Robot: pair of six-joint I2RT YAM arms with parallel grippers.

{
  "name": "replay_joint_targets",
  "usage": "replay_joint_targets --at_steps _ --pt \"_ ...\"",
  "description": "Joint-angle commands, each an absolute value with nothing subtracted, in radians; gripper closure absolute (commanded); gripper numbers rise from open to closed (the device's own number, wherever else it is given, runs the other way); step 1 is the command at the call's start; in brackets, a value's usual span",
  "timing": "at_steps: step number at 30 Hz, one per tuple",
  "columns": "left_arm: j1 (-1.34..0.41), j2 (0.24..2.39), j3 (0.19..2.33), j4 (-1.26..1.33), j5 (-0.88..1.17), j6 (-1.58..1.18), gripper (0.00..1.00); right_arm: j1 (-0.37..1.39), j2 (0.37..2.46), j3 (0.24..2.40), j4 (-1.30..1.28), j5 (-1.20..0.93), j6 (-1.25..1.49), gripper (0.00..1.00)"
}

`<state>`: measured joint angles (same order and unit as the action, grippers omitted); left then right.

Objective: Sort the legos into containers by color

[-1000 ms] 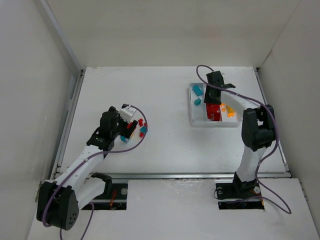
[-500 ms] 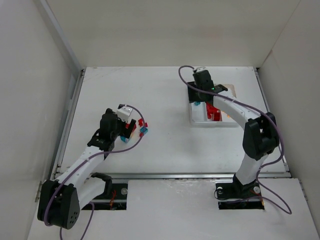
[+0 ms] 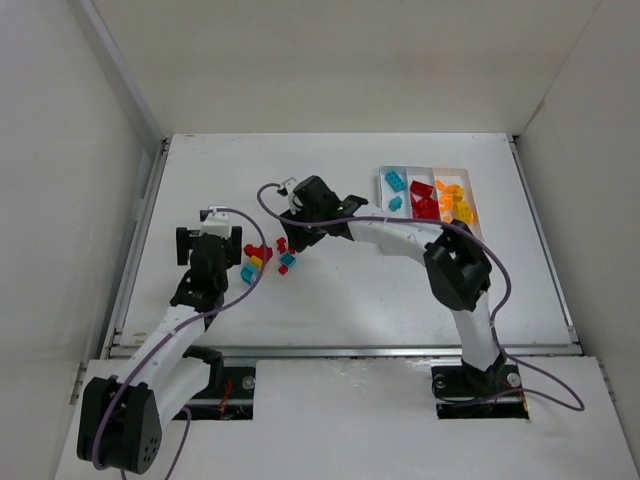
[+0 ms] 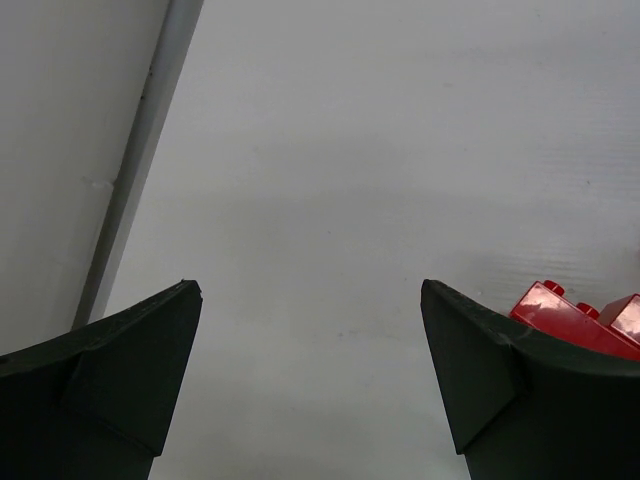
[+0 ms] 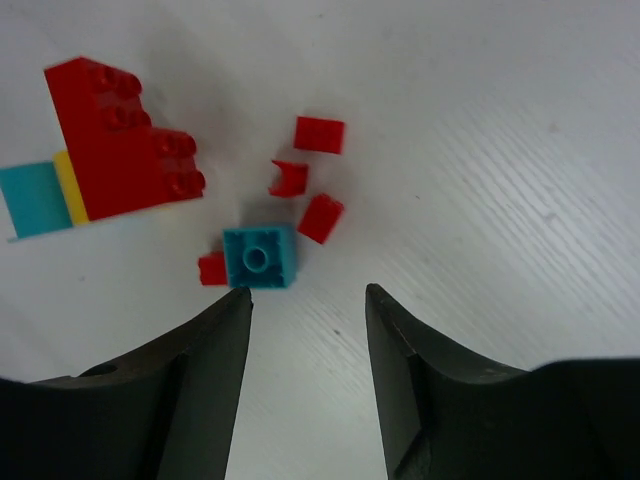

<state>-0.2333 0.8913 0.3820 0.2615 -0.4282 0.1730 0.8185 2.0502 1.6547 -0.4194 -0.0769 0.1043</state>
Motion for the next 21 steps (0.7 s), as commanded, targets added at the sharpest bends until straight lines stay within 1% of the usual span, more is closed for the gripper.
replay_joint_targets --at_steps 1,3,9,15,19,21 --pt "-0.229 0.864 0.354 0.367 -0.508 0.152 0.10 0.810 2.092 1.762 -0.387 -0.106 0.204 0.46" --pt "-0.229 0.864 0.354 0.367 -0.494 0.152 0.10 0.810 2.123 1.793 -0.387 -0.106 0.228 0.50" --pt "-0.229 0.845 0.345 0.367 -0.483 0.143 0.10 0.819 2.184 1.832 -0.371 -0.124 0.239 0.50" --pt "-0.229 0.845 0.336 0.386 -0.483 0.143 0.09 0.847 2.195 1.772 -0.298 -0.193 0.207 0.50" --pt "-0.229 0.845 0.336 0.387 -0.483 0.143 0.09 0.865 2.259 1.862 -0.324 -0.202 0.207 0.50" --pt "-0.229 0.854 0.336 0.387 -0.483 0.143 0.09 0.865 2.290 1.905 -0.354 -0.172 0.207 0.50"
